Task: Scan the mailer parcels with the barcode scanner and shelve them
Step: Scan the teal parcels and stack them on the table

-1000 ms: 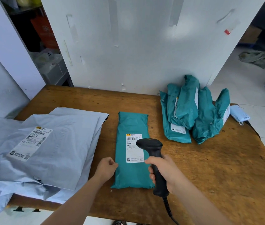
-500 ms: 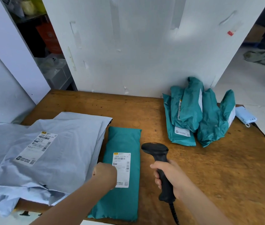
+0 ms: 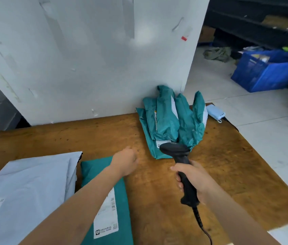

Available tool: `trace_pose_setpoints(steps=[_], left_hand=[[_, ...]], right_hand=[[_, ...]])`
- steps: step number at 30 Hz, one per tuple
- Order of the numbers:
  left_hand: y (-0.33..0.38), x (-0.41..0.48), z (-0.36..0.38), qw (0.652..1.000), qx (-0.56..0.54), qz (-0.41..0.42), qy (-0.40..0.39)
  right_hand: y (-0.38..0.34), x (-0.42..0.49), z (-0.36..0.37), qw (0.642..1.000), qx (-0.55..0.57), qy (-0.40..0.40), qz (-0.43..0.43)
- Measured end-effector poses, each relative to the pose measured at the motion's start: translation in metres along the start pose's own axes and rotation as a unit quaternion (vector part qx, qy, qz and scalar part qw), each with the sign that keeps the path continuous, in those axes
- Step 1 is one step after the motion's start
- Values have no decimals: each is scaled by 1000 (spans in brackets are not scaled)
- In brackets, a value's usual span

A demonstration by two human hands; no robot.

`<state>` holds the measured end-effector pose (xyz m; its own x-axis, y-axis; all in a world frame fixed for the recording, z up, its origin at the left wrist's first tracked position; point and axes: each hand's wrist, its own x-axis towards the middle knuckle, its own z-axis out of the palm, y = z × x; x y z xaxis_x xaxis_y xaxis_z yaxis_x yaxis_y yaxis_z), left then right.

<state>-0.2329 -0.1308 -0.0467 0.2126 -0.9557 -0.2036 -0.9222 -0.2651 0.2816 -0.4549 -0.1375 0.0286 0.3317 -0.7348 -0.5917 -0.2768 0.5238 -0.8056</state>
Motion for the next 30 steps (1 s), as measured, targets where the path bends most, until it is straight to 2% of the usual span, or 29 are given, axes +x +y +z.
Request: trace_pose_setpoints(steps=[5,11,13,18,20,22,26,30], left_hand=[[52,67,-5,985,-144,-48,79],[95,135,9,954,-252,-151,55],[105,145,12,931,-313,-173,74],[118,135,13,855,-480,-154,119],[114,116,17,825,-525,-161,133],[108,89,27,809,-541,-180,139],[93,18,70,827,-511,-200,128],[78,-45,117,847,-478,-220,71]], right_hand=[[-11,13,-51,999,34,27,-4],[-19,29,-110,998,53,32,16],[-23,33,-126,998,50,28,23],[-29,43,-147,998,54,12,30],[-29,47,-148,998,57,1,36],[-28,49,-144,998,53,-16,43],[-22,50,-130,996,43,-57,59],[-10,47,-104,994,29,-80,75]])
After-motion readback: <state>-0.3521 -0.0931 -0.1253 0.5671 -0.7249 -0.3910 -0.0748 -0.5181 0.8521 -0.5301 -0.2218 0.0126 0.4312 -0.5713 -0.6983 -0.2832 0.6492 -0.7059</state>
